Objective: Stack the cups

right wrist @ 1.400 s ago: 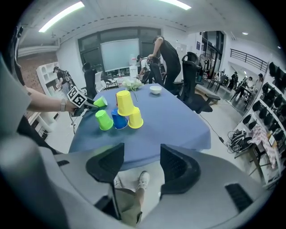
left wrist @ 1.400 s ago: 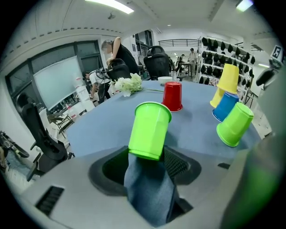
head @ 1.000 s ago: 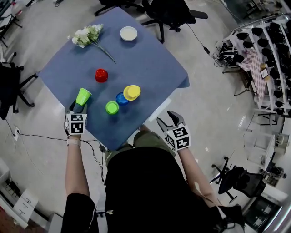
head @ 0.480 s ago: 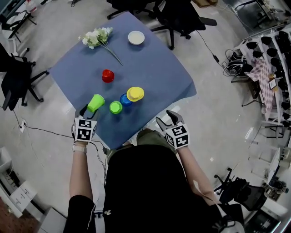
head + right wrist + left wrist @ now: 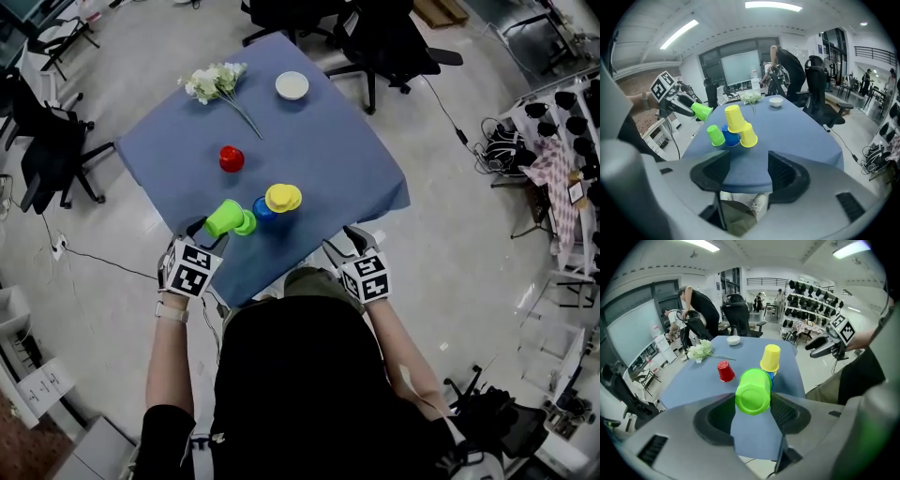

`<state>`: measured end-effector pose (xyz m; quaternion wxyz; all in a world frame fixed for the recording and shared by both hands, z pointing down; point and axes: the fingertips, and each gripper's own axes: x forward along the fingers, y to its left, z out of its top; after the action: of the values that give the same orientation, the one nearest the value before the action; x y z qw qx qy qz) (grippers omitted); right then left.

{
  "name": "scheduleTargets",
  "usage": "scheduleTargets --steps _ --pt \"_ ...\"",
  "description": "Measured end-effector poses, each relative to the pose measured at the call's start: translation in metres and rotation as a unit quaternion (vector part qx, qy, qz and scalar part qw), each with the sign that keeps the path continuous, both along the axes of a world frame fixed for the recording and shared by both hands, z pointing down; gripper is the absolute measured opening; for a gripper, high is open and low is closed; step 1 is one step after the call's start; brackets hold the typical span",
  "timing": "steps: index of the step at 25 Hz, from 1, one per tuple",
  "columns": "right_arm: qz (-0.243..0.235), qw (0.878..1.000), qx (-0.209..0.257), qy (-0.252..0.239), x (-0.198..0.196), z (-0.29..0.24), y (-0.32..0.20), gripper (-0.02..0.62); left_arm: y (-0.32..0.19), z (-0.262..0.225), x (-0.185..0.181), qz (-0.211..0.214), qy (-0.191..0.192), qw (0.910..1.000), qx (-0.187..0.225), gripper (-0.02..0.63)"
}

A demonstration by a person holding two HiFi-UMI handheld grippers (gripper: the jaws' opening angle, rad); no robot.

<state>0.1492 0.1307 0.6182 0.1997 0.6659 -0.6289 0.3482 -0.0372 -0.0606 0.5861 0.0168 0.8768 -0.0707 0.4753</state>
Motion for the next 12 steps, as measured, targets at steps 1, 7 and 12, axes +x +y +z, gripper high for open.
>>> scheduleTargets --steps 1,7,12 --pt "-0.001 1.0 0.002 -0.001 0.001 0.0 0.0 0.264 0.004 0.002 0.002 0.011 -0.013 0.9999 0.002 0.239" --pt "0.005 1.0 0.006 -0.009 0.007 0.003 0.0 0.264 0.017 0.015 0.01 0.069 -0.082 0.994 0.021 0.239" --pt "0.017 1.0 0.008 -0.016 0.014 0.005 0.006 0.264 0.021 0.017 0.025 0.091 -0.101 0.9904 0.025 0.239"
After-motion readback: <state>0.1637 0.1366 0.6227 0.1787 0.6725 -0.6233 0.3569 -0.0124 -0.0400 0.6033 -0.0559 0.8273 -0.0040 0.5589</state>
